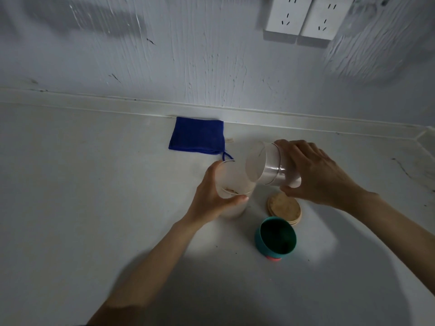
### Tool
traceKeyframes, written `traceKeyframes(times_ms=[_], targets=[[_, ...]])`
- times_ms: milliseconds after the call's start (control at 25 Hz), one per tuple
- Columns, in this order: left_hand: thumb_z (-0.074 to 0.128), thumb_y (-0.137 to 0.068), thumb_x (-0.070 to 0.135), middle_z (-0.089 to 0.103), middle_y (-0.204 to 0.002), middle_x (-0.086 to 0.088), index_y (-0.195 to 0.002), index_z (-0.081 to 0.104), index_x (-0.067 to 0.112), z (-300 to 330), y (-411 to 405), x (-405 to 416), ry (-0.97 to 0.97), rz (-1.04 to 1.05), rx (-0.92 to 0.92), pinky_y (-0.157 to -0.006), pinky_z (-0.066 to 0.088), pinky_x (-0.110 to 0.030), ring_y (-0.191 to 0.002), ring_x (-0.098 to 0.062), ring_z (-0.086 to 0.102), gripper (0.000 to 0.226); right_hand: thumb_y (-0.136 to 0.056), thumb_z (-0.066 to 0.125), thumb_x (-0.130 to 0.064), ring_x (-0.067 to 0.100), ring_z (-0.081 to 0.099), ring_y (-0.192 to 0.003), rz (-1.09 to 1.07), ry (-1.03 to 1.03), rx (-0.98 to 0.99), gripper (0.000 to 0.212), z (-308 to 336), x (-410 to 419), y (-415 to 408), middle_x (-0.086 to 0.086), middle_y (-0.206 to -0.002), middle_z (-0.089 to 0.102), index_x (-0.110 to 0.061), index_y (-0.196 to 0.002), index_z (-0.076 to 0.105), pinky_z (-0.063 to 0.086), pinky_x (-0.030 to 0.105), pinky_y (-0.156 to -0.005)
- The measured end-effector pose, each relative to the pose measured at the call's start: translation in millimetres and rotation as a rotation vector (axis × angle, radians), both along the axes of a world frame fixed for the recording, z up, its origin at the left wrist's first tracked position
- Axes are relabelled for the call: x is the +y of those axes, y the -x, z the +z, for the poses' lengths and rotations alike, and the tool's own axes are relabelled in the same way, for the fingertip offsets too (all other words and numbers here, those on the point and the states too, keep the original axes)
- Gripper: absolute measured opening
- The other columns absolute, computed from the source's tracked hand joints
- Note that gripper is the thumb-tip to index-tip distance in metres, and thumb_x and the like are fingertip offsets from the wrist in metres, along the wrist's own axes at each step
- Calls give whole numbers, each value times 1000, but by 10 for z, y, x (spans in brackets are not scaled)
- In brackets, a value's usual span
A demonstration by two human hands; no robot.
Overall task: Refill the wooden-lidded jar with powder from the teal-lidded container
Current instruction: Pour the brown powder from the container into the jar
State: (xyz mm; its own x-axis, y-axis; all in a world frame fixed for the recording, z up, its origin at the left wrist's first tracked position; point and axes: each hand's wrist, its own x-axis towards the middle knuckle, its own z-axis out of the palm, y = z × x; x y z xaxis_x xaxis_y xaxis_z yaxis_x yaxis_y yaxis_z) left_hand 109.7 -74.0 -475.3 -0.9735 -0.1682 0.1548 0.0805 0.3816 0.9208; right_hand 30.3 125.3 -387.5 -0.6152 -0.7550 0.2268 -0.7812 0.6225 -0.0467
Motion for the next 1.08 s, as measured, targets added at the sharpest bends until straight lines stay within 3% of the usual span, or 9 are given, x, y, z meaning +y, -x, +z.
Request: traceKeyframes(times_ms=[120,280,360,640,800,920,1080], targets=[[79,-65,27,41,-124,8,-130,28,19,-19,8,-26,25,-5,18,-76,38,4,-108,-4,41,83,-49,86,-26,40,53,-101,41,-65,53,94,25,-30,50,21,-117,55,-16,-125,32,44,53,-87],[73,-55,50,43,-127,6,-128,30,25,-32,7,-48,13,-19,15,-86,45,-13,-113,-4,42,88,-46,87,-24,41,54,-102,86,-108,98,95,64,-80,132,21,-116,56,-17,-124,33,42,57,-88],[68,-52,55,42,-127,9,-128,30,26,-32,5,-40,6,-19,9,-85,44,-14,-114,-5,41,89,-47,87,-24,41,54,-102,90,-113,105,95,66,-100,148,21,-116,56,-17,-125,33,42,57,-89],[68,-52,55,42,-130,5,-130,28,25,-71,24,-51,26,-10,13,-83,42,-9,-113,-5,40,92,-44,88,-21,41,56,-101,126,-128,162,95,100,-91,190,20,-114,58,-16,-124,37,43,57,-88],[78,-60,37,42,-131,2,-130,28,21,-78,30,-56,28,-14,23,-78,41,1,-112,-3,40,88,-44,87,-20,39,56,-103,150,-139,198,95,115,-68,198,17,-115,59,-18,-125,38,43,54,-89],[74,-56,46,42,-130,3,-131,27,21,-96,34,-55,15,-29,28,-80,40,2,-113,-4,41,91,-44,87,-19,39,56,-102,151,-134,213,96,104,-56,201,17,-114,59,-20,-125,36,42,54,-90],[76,-59,39,41,-129,3,-132,27,20,-92,41,-53,30,-20,31,-78,40,3,-111,-4,41,89,-43,87,-18,41,57,-101,162,-121,223,96,107,-49,205,19,-114,60,-19,-124,35,42,55,-90]])
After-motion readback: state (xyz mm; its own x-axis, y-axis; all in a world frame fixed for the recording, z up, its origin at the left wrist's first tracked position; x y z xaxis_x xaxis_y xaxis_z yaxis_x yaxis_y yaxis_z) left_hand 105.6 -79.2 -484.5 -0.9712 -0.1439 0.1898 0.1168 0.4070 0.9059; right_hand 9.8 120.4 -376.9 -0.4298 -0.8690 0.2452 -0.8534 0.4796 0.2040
